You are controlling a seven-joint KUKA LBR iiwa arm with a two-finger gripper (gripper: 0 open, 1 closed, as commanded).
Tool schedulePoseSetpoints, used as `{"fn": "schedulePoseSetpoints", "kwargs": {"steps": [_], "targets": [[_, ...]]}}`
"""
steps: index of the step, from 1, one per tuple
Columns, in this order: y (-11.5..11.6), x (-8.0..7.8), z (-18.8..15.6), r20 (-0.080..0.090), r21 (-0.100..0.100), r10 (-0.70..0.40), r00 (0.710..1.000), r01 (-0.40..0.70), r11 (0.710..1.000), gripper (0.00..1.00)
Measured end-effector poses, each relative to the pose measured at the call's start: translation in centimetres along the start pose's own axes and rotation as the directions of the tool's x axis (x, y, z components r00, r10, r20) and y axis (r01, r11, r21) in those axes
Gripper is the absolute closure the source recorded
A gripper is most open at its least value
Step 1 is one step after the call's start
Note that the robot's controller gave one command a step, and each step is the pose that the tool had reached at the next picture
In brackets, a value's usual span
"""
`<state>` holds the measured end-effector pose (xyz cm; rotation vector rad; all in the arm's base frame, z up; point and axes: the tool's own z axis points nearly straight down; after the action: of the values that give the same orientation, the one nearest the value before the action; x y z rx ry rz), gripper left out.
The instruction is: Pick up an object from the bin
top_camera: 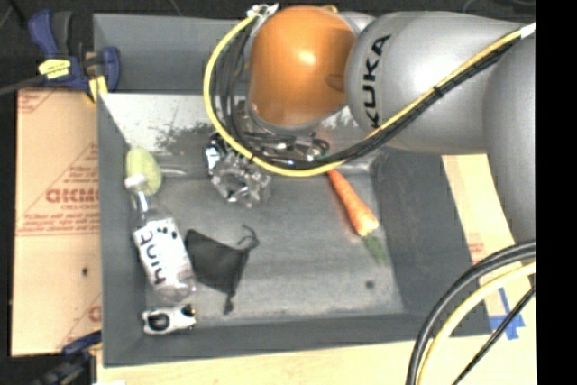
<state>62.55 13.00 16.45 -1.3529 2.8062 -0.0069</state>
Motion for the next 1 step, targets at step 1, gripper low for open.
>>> {"fn": "schedulePoseSetpoints", "kwargs": {"steps": [1], "targets": [[1.84, 2.02, 1.46, -0.006, -0.011, -0.234, 0.972, 0.234, 0.972, 1.00]]}}
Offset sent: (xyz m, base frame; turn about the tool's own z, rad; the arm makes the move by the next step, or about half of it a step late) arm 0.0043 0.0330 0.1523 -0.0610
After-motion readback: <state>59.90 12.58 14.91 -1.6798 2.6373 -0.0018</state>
